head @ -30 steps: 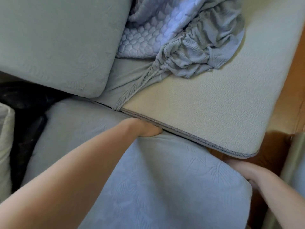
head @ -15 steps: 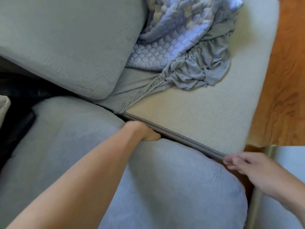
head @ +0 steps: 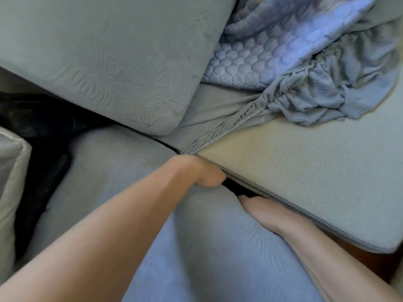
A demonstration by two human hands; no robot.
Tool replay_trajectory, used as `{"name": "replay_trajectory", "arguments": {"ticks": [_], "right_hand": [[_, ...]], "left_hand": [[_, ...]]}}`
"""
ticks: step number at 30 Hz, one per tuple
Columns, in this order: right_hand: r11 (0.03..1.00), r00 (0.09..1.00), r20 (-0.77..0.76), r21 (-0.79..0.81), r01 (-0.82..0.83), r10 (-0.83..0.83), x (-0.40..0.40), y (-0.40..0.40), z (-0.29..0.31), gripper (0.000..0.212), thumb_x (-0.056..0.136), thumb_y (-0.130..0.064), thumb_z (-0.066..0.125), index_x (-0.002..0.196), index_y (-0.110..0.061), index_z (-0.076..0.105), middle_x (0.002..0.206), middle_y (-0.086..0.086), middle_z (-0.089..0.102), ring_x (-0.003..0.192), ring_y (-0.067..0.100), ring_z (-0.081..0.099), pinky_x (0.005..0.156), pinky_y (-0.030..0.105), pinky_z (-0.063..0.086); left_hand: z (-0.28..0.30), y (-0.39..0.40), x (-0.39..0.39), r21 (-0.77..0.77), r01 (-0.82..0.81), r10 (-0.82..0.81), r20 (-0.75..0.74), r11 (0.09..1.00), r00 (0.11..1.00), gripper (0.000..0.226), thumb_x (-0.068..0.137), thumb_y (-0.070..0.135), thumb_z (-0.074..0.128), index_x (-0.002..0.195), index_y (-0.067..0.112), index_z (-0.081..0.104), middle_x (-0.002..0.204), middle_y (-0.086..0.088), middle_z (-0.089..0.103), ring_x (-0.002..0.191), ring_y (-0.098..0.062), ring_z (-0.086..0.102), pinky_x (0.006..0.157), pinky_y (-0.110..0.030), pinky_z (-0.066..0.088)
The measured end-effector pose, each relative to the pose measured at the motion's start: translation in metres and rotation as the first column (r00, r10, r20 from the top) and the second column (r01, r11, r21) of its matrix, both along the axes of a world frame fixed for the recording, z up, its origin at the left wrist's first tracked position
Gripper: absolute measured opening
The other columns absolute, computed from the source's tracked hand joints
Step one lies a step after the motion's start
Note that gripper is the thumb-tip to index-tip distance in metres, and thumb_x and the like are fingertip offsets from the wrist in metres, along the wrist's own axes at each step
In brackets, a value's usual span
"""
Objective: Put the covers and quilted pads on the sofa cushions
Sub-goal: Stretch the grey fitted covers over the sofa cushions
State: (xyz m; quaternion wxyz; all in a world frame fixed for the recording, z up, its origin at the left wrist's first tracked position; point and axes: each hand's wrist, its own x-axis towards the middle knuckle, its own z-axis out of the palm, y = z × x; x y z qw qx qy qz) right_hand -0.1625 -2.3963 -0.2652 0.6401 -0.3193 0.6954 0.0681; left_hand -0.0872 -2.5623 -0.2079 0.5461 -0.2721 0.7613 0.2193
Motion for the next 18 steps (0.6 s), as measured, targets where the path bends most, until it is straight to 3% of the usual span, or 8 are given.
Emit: {"name": "replay_trajectory", "arguments": {"ticks": [3, 5, 7, 10, 12, 14, 16, 18], "right_hand": [[0.998, 0.999, -0.001, -0.041, 0.039, -0.039, -0.004, 0.01, 0.015, 0.058, 0.093, -0.063, 0.013, 0.104, -0.024, 0.055, 0.123, 0.007, 0.062, 0.101, 0.023, 0.055, 0.083, 0.036, 0.043], [0.997, 0.998, -0.003, -0.046, 0.063, -0.063, -0.005, 0.011, 0.024, 0.064, 0.095, -0.066, 0.013, 0.105, -0.024, 0.06, 0.116, 0.004, 0.064, 0.1, 0.022, 0.057, 0.086, 0.035, 0.045], [0.998, 0.999, 0.011, -0.045, 0.051, -0.051, -0.008, 0.01, 0.026, 0.067, 0.094, -0.07, 0.012, 0.104, -0.025, 0.061, 0.115, 0.003, 0.065, 0.103, 0.023, 0.059, 0.089, 0.035, 0.046], [0.997, 0.998, 0.014, -0.042, 0.062, -0.061, -0.01, 0.009, 0.027, 0.068, 0.095, -0.073, 0.015, 0.1, -0.026, 0.063, 0.118, 0.004, 0.066, 0.106, 0.024, 0.06, 0.087, 0.033, 0.045], [0.997, 0.998, 0.016, -0.05, 0.053, -0.053, -0.01, 0.009, 0.028, 0.073, 0.096, -0.072, 0.016, 0.108, -0.022, 0.067, 0.122, 0.006, 0.066, 0.109, 0.025, 0.06, 0.087, 0.033, 0.045], [0.996, 0.999, 0.017, -0.069, 0.05, -0.049, -0.012, 0.009, 0.029, 0.073, 0.097, -0.07, 0.016, 0.112, -0.02, 0.067, 0.124, 0.008, 0.066, 0.111, 0.026, 0.06, 0.088, 0.034, 0.044], [0.996, 0.998, 0.021, -0.073, 0.053, -0.052, -0.012, 0.008, 0.029, 0.073, 0.097, -0.069, 0.017, 0.114, -0.02, 0.067, 0.125, 0.008, 0.066, 0.112, 0.027, 0.06, 0.09, 0.034, 0.045], [0.995, 0.998, 0.009, -0.082, 0.061, -0.06, -0.012, 0.007, 0.028, 0.072, 0.097, -0.069, 0.018, 0.117, -0.02, 0.067, 0.125, 0.009, 0.065, 0.113, 0.027, 0.06, 0.089, 0.034, 0.044]], "left_hand": [[0.011, -0.07, 0.025, -0.173, 0.014, 0.024, 0.218, 0.985, 0.976, 0.048, 0.092, 0.048, 0.034, 0.121, 0.023, 0.063, 0.14, -0.009, 0.056, 0.118, -0.028, 0.056, 0.107, -0.04, 0.041], [0.02, -0.096, 0.033, -0.091, 0.004, 0.014, 0.195, 0.996, 0.981, 0.041, 0.088, 0.061, 0.042, 0.104, 0.03, 0.065, 0.123, 0.003, 0.065, 0.108, -0.019, 0.057, 0.102, -0.032, 0.041], [0.02, -0.103, 0.034, -0.013, 0.014, -0.012, 0.138, 1.0, 0.99, 0.024, 0.098, 0.048, 0.052, 0.104, 0.032, 0.068, 0.103, 0.016, 0.066, 0.101, -0.009, 0.058, 0.09, -0.022, 0.042], [0.014, -0.103, 0.024, 0.044, 0.117, -0.123, 0.158, 0.992, 0.98, 0.009, 0.099, 0.028, 0.057, 0.104, 0.025, 0.064, 0.093, 0.009, 0.064, 0.088, -0.012, 0.057, 0.081, -0.031, 0.047], [0.007, -0.092, 0.014, 0.034, 0.293, -0.292, 0.228, 0.956, 0.929, 0.008, 0.098, 0.018, 0.054, 0.103, 0.021, 0.059, 0.091, 0.005, 0.058, 0.083, -0.015, 0.053, 0.072, -0.033, 0.045], [0.001, -0.072, 0.007, -0.045, 0.527, -0.505, 0.23, 0.848, 0.832, 0.018, 0.099, 0.012, 0.05, 0.111, 0.017, 0.061, 0.105, 0.001, 0.061, 0.089, -0.019, 0.058, 0.072, -0.032, 0.044], [0.0, -0.056, 0.012, -0.234, 0.708, -0.695, 0.149, 0.666, 0.703, 0.026, 0.1, 0.006, 0.046, 0.114, 0.015, 0.066, 0.116, -0.002, 0.065, 0.102, -0.023, 0.065, 0.071, -0.033, 0.043], [-0.001, -0.055, 0.022, -0.405, 0.736, -0.761, 0.134, 0.542, 0.634, 0.032, 0.098, 0.004, 0.041, 0.113, 0.014, 0.068, 0.118, -0.008, 0.063, 0.102, -0.027, 0.067, 0.066, -0.034, 0.043]]}}
